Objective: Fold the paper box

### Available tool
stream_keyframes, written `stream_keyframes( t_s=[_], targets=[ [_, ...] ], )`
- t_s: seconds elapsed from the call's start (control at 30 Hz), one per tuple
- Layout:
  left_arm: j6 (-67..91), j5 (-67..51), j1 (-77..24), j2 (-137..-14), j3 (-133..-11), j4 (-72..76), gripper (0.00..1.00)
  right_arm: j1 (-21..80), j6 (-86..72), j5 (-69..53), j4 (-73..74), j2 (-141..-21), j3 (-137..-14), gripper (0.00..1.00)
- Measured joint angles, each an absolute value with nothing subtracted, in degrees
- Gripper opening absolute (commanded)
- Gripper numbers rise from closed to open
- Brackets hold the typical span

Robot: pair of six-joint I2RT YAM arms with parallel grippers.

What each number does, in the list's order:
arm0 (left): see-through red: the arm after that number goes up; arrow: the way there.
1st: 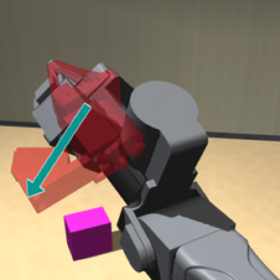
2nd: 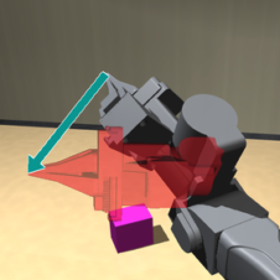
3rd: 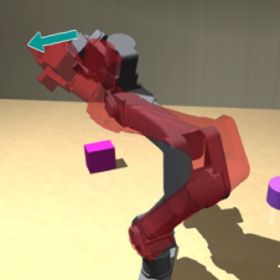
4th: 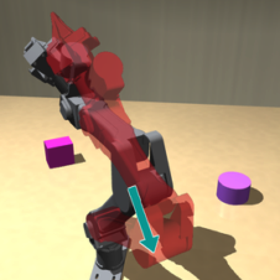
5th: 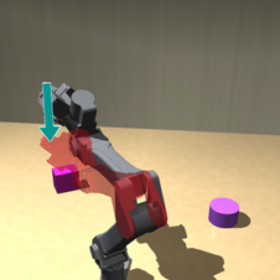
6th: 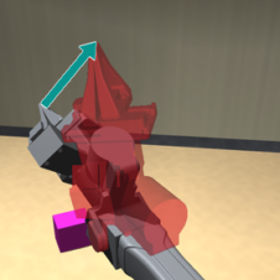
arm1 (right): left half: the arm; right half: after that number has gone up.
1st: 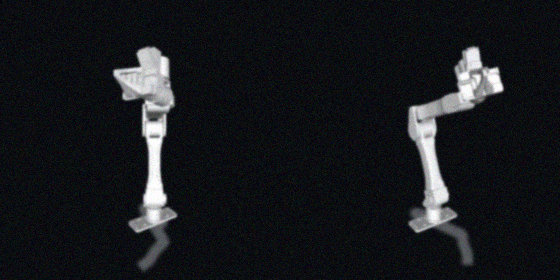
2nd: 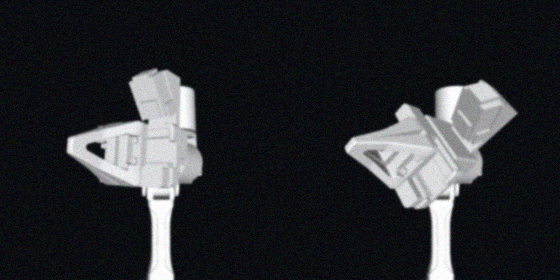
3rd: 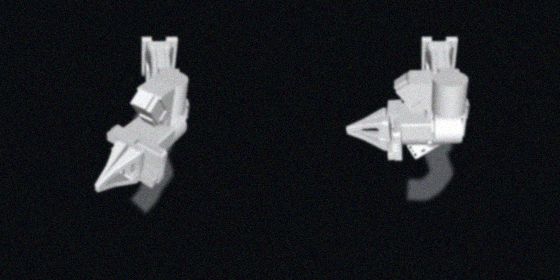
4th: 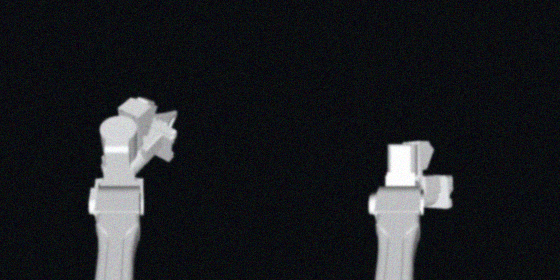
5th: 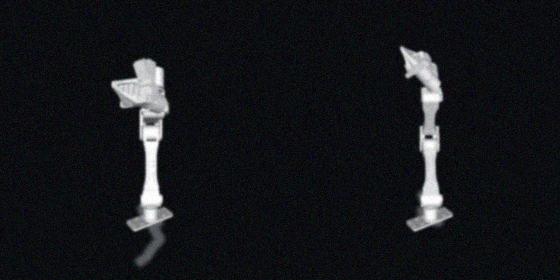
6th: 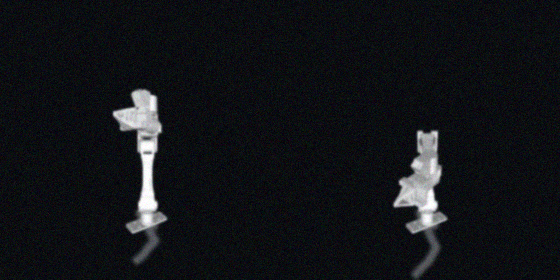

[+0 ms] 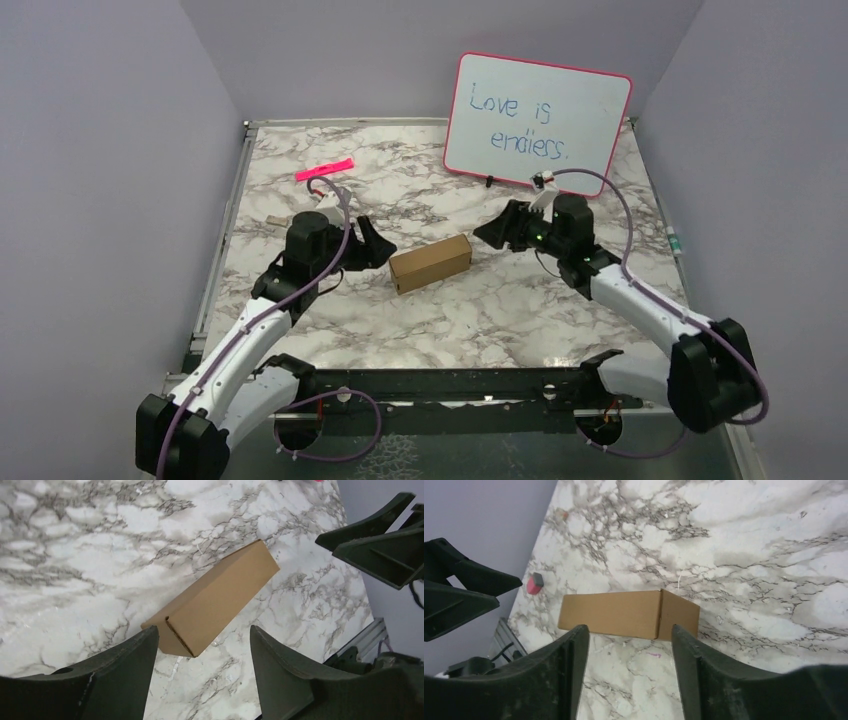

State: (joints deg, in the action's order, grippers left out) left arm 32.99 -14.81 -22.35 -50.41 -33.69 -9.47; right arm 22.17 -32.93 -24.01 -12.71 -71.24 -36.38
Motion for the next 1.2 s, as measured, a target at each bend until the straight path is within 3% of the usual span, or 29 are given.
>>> stream_keyframes(
  t_s=[0.2, 0.6, 1.0, 1.2],
  targets=[
    [21.52, -17.67, -22.70, -52.93, -41.65, -13.69, 0.74, 22.17, -29.63, -18.39, -4.16, -56.29, -36.80, 0.90],
    [1.04, -13.34, -38.28, -68.01, -53.80, -18.83, 0.95, 22.17, -22.96, -7.68, 14.74, -28.42, -36.16, 0.98],
    [-11.88, -10.13, -40.91, -87.77, -63.18, -20.38, 0.95, 22.17, -20.43, -2.83, 19.75, -16.58, -33.78, 0.99],
    [-14.81, -9.43, -42.15, -93.89, -66.11, -20.62, 0.82, 22.17, -20.45, -2.37, 20.03, -16.49, -33.32, 0.99]
  ],
)
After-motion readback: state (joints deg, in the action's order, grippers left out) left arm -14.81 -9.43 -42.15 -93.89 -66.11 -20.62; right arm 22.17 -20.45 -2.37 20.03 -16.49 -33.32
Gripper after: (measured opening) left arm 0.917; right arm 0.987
